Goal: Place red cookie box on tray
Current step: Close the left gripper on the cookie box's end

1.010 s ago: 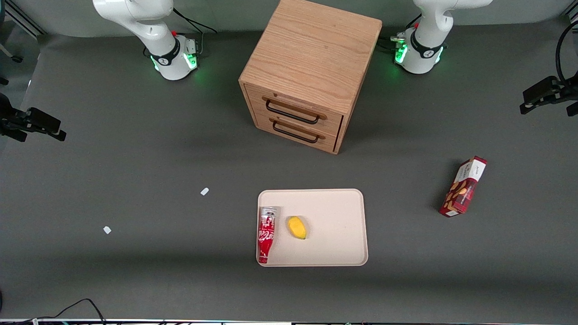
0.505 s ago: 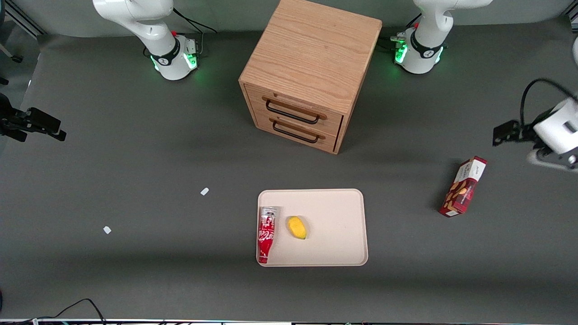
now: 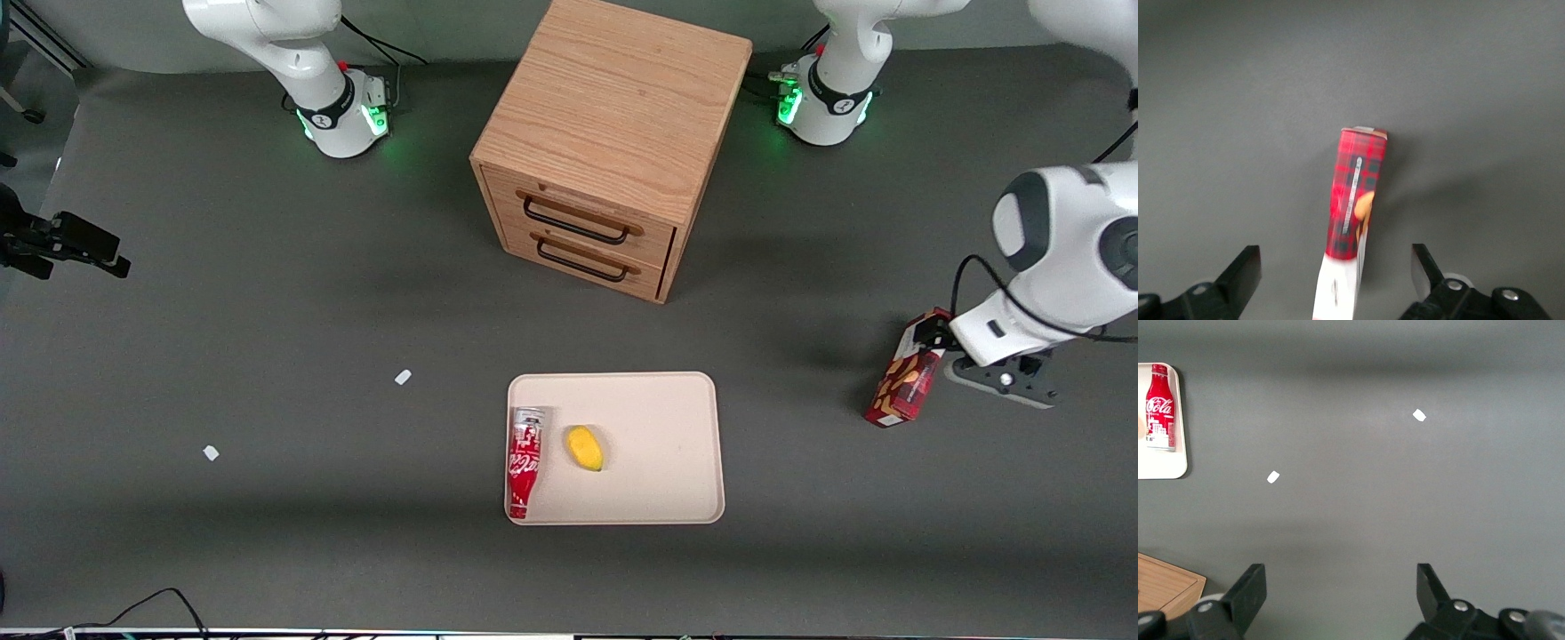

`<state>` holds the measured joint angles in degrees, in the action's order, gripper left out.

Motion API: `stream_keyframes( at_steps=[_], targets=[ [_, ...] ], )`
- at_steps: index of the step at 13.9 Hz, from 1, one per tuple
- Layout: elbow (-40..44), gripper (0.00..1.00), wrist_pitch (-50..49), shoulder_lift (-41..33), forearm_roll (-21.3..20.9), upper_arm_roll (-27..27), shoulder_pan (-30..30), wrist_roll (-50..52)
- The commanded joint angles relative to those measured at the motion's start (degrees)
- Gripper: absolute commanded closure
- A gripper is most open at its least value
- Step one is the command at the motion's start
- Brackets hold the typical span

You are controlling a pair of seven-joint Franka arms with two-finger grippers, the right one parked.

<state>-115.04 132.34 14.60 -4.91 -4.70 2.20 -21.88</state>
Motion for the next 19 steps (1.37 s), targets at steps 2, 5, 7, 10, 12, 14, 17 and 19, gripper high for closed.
stream_keyframes(
  at_steps=[2,5,7,10,12,14,17,19],
  targets=[
    [-5.98,0.0,10.12,2.27,-0.89,-0.57,-0.18,-4.99],
    [-6.16,0.0,11.71,4.64,-0.8,-1.89,-0.1,-7.12],
    [-6.6,0.0,12.59,5.62,-0.1,-1.89,-0.01,-6.94],
    [-6.95,0.21,13.82,6.49,0.08,-2.24,0.17,-6.59],
    [-6.95,0.47,13.82,6.76,0.17,-2.33,0.34,-6.59],
    [-6.95,0.88,13.74,6.85,0.17,-2.33,0.34,-6.59],
    [-6.86,1.0,12.51,6.33,0.17,-2.33,0.34,-5.89],
    [-6.52,1.0,11.98,5.19,0.52,-2.33,0.52,-3.27]
  ],
)
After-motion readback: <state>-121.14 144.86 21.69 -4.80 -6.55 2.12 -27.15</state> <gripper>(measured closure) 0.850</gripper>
